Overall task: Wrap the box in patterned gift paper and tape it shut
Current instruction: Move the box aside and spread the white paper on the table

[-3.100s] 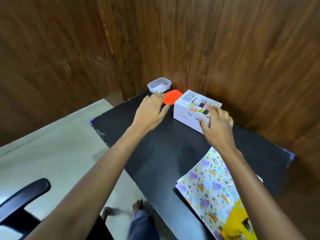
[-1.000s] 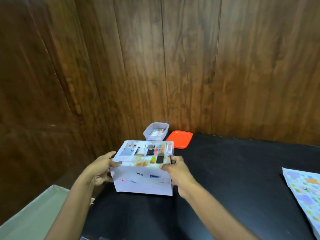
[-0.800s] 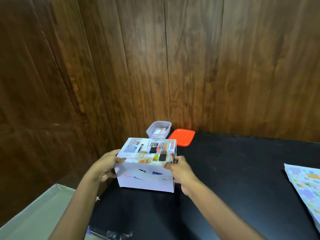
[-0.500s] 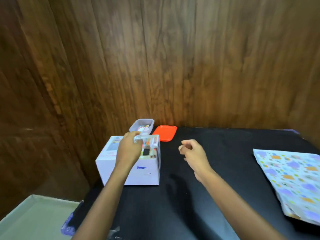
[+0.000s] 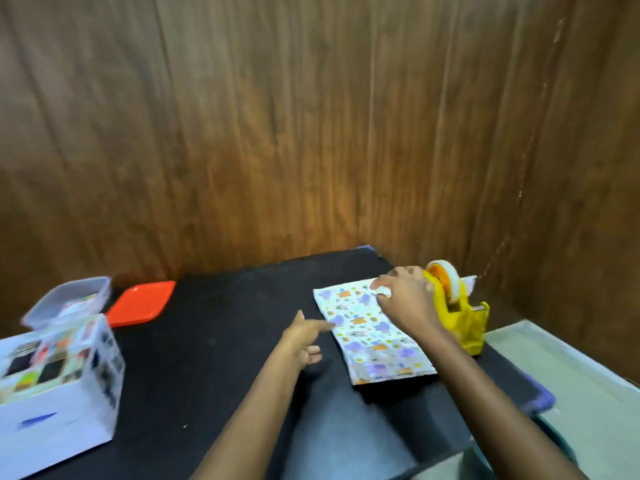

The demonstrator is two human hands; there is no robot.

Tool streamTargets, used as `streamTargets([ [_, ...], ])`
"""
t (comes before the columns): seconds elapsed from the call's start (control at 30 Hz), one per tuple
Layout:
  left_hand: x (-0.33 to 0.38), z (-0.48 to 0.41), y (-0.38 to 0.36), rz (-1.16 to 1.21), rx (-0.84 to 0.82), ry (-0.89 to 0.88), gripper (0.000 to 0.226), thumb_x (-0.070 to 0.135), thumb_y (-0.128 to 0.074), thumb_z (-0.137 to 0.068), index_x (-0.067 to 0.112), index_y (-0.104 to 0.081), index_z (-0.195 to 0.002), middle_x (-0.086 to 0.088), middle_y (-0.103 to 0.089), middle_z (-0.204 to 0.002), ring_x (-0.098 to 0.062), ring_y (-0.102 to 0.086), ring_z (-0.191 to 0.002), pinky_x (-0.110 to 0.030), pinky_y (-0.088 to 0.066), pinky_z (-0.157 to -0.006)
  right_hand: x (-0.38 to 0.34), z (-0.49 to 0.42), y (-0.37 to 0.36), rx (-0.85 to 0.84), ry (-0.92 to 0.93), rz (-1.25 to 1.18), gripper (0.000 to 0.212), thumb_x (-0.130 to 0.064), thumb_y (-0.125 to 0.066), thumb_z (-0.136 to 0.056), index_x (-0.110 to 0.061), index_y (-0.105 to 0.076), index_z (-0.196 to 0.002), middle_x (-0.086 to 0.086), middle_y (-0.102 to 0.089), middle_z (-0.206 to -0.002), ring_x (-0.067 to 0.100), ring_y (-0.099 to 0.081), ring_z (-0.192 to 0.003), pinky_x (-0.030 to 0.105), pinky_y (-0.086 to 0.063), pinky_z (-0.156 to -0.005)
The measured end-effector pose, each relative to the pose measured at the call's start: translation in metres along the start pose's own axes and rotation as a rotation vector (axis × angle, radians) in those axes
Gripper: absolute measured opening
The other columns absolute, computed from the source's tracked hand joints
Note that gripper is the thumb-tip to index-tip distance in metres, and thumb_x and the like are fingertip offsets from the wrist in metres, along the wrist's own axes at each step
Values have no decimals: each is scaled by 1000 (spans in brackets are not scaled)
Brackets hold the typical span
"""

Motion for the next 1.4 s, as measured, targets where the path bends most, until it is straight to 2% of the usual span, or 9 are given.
streamTargets([
  [0.07,-2,-7,-34,23,-25,5,93,11,-71,-80,35,-14,-148,-9,-21,-151,-25,-55,-100,-27,-50,-57,36,0,8,78,-93,155,35,-29,-55,-87,-37,-58,-120,-3,-45,-135,22,-26,-133,41,-20,-105],
  [0.17,-4,-23,-66,-139,77,-38,94,5,-72,-77,34,-17,-148,-16,-8,-145,-33,-42,-121,-35,-51,-87,85,2,11,29,-328,172,53,-39,-58,-85,-40,-41,-136,5,-29,-147,29,-18,-138,50,-20,-108],
  [0.27,-5,-40,-79,-30,162,-11,77,-6,-69,-74,8,-34,-141,-21,-38,-129,-32,-55,-101,-38,-52,-83,117,8,1,-207,-460,-78,80,-28,-67,-82,-40,-21,-146,11,-17,-152,39,-26,-132,45,-33,-104],
  [0.37,-10,-44,-84,29,172,-61,37,-10,-60,-76,-5,-58,-112,-14,-64,-99,-26,-63,-84,-33,-51,-71,123,12,-9,-126,-399,-76,70,-1,-43,-89,-37,-24,-146,10,-27,-145,39,-37,-119,39,-42,-93],
  [0.67,11,-20,-19,-261,321,-412,50,0,-50,-76,31,-57,-115,-1,-66,-107,-27,-64,-94,-38,-53,-84,132,13,-19,-11,-327,-123,70,5,-42,-84,-35,-39,-141,1,-43,-127,24,-39,-94,31,-44,-83],
  [0.97,14,31,64,170,170,-153,15,-7,-52,-87,-8,-60,-101,-25,-65,-89,-33,-64,-75,-47,-56,-66,98,19,-8,-24,-388,-22,50,-19,-53,-89,-35,-46,-136,3,-27,-150,34,-17,-137,48,-29,-108],
  [1.1,13,48,61,272,120,-134,16,-1,-42,-94,-3,-58,-95,-20,-67,-80,-31,-67,-59,-39,-56,-45,31,33,-15,28,-236,-314,34,-28,-62,-85,-29,-63,-119,1,-48,-134,24,-36,-127,36,-33,-102],
  [1.23,9,62,64,301,149,-214,20,11,-45,-97,-3,-57,-90,-18,-67,-82,-27,-67,-66,-39,-56,-60,-60,58,-25,-433,-23,-814,40,-42,-65,-83,-25,-63,-119,-9,-60,-116,7,-57,-99,16,-43,-76],
  [1.4,3,76,74,398,109,-275,32,25,-50,-95,-5,-58,-105,-19,-69,-86,-25,-69,-69,-36,-57,-63,-125,75,-24,-579,224,-665,35,-34,-66,-82,-19,-49,-109,-4,-55,-99,9,-53,-85,23,-43,-72],
])
Point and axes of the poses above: each hand's wrist, its own z-axis away from the middle knuckle, its own y-axis out of the back of the hand, x = y × z, the point moved 2 cm from there along -z, towards the middle knuckle
